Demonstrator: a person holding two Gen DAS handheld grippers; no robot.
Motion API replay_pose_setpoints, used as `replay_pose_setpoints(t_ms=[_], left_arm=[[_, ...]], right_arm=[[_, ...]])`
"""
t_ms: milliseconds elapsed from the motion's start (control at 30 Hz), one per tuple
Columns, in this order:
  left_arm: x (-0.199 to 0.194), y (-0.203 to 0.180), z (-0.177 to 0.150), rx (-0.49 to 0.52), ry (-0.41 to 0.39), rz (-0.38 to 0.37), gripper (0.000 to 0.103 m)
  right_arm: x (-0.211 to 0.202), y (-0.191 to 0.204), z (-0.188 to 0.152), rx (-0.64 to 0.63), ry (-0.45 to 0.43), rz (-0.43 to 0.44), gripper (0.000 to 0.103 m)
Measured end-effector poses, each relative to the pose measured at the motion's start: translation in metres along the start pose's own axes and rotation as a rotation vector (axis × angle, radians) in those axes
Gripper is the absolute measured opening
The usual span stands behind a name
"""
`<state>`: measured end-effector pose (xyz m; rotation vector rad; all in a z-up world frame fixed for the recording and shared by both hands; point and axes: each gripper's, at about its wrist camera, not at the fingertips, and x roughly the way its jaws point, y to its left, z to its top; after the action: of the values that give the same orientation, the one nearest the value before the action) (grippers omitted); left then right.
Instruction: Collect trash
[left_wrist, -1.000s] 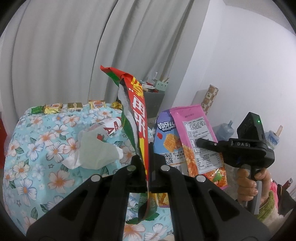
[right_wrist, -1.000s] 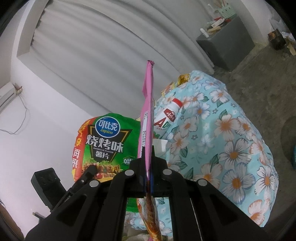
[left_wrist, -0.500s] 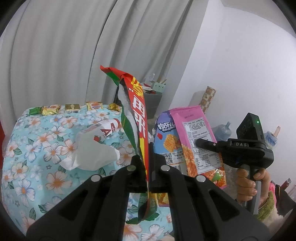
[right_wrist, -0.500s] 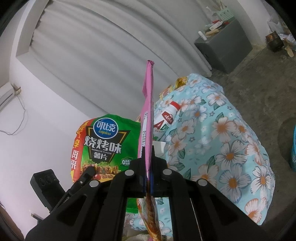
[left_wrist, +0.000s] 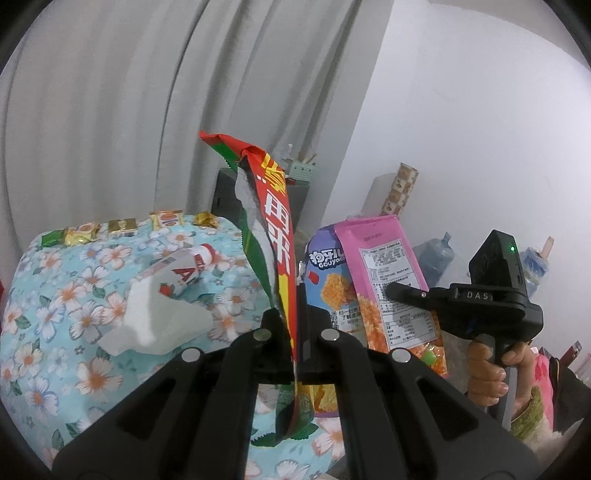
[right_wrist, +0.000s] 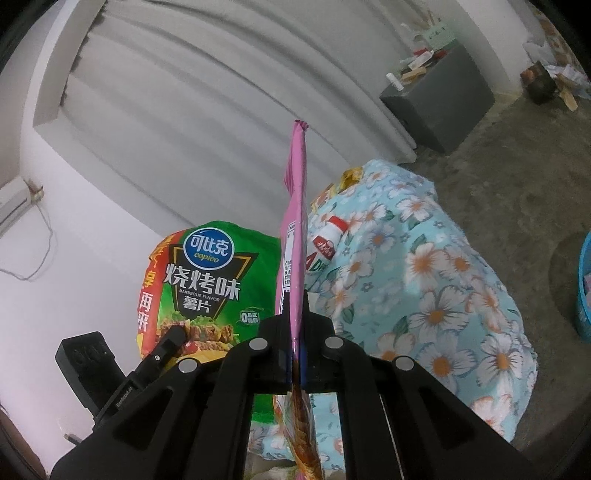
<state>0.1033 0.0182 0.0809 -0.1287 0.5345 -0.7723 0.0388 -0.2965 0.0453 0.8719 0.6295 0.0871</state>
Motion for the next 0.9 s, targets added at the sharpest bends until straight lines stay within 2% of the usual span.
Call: replay_pose_setpoints(t_ms=[267, 433, 667, 767, 900], left_arm=[[0.038, -0.03, 0.012, 0.061, 0.035, -0.039, 0.0], [0.069, -0.058, 0.016, 0.109, 0.062, -0.093, 0.0], [0.129, -0.099, 0.019, 0.13, 0.14, -0.215, 0.0], [0.161, -0.128, 0.017, 0.158, 0.199, -0.271, 0.0], [0.218, -0.176, 0.005, 0.207, 0.329, -0.329, 0.0]], right_arm=[[-0.037, -0.042, 0.003, 0.071, -0.074, -0.009, 0.003], [-0.077, -0.073, 0.002, 0.124, -0.16, -0.049, 0.003], [-0.153, -0.118, -0.012, 0.232, -0.332, -0.204, 0.003], [-0.184, -0.143, -0.022, 0.306, -0.403, -0.284, 0.003], [-0.207, -0.175, -0.031, 0.389, -0.473, -0.39, 0.003]])
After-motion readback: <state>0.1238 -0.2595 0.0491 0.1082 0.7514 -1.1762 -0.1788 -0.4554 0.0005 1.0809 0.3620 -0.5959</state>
